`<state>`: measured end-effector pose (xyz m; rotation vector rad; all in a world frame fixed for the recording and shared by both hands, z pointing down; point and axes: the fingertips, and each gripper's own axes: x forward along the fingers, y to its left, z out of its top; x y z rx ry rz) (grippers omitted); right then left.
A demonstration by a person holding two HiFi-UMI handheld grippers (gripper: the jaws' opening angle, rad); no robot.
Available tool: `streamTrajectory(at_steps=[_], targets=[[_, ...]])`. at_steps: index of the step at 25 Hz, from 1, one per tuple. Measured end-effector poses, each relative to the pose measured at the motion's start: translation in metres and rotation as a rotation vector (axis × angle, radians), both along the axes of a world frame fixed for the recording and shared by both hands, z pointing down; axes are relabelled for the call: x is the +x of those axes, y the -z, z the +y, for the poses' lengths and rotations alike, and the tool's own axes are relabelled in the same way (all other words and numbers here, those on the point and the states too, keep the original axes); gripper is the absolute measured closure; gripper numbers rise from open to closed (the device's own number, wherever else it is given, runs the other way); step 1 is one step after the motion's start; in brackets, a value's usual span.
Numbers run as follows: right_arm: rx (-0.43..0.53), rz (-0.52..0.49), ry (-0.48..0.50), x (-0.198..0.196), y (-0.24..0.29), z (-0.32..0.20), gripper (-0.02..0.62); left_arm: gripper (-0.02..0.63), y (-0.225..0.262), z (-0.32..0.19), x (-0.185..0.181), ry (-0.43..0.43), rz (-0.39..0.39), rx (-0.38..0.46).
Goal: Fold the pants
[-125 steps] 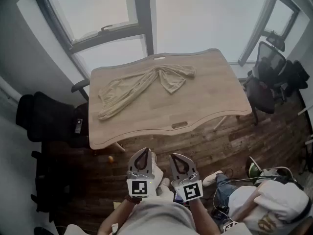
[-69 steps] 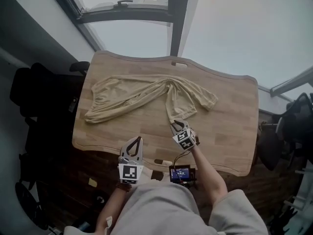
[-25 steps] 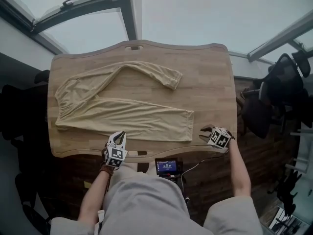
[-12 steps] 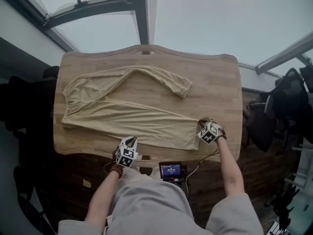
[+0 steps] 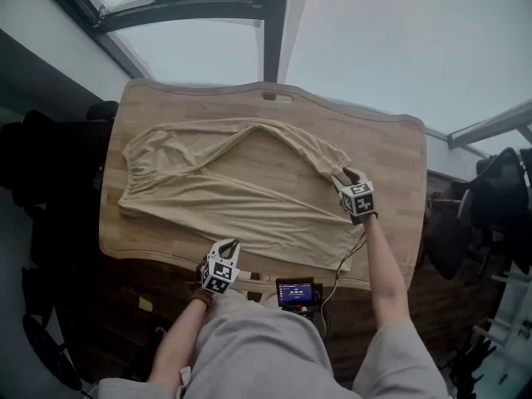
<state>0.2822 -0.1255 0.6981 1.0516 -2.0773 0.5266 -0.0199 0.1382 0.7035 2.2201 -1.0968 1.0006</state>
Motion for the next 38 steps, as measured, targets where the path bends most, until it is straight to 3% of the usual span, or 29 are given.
streamTrajectory(at_steps=[3, 5, 9, 11, 15, 17, 18, 19, 21, 22, 24, 26, 28, 31, 34, 36, 38], targets=[[-0.085, 0.047, -0.04, 0.002, -0.017, -0.019, 0.412, 0.597, 0.011, -0.015, -0.017, 0.033, 0.006, 0.031], [-0.122, 0.09, 0.054, -0.005, -0.021, -0.014, 0.572, 0.597, 0.015, -0.026, -0.032, 0.065, 0.006, 0.046], [-0.011, 0.075, 0.452, -0.032, 0.02, 0.031, 0.578, 0.597, 0.022, -0.046, -0.057, 0.094, -0.004, 0.065], [-0.007, 0.112, 0.646, -0.029, 0.025, 0.067, 0.58, 0.597, 0.02, -0.052, -0.068, 0.098, -0.015, 0.064], [-0.05, 0.346, 0.938, 0.015, 0.006, 0.117, 0.578, 0.597, 0.009, -0.062, -0.08, 0.102, -0.032, 0.047], [-0.131, 0.412, 1.069, 0.039, -0.006, 0.145, 0.548, 0.597, 0.007, -0.066, -0.079, 0.091, -0.036, 0.042], [-0.192, 0.386, 1.075, 0.047, -0.008, 0.155, 0.486, 0.597, 0.006, -0.069, -0.079, 0.084, -0.039, 0.04], [-0.246, 0.321, 1.017, 0.051, -0.006, 0.155, 0.448, 0.597, 0.005, -0.072, -0.078, 0.076, -0.043, 0.039], [-0.287, 0.149, 0.759, 0.054, 0.005, 0.126, 0.442, 0.597, 0.004, -0.08, -0.078, 0.062, -0.056, 0.042], [-0.267, 0.088, 0.615, 0.058, 0.009, 0.102, 0.443, 0.597, 0.002, -0.085, -0.077, 0.055, -0.064, 0.044], [-0.19, 0.065, 0.391, 0.073, 0.007, 0.052, 0.456, 0.597, -0.002, -0.097, -0.077, 0.045, -0.084, 0.05], [-0.149, 0.104, 0.263, 0.088, -0.008, 0.02, 0.463, 0.597, -0.006, -0.111, -0.077, 0.032, -0.115, 0.061], [-0.144, 0.129, 0.222, 0.093, -0.022, 0.008, 0.463, 0.597, -0.008, -0.128, -0.076, 0.024, -0.147, 0.079], [-0.141, 0.19, 0.257, 0.086, -0.041, 0.007, 0.469, 0.597, -0.009, -0.154, -0.083, 0.063, -0.171, 0.108], [-0.084, 0.308, 0.269, 0.086, -0.046, -0.004, 0.525, 0.597, -0.004, -0.18, -0.09, 0.119, -0.179, 0.145], [-0.003, 0.269, 0.3, 0.069, -0.022, -0.001, 0.513, 0.597, 0.0, -0.194, -0.09, 0.145, -0.179, 0.173], [0.03, 0.158, 0.39, 0.038, 0.002, 0.032, 0.482, 0.597, 0.003, -0.207, -0.097, 0.182, -0.175, 0.194]])
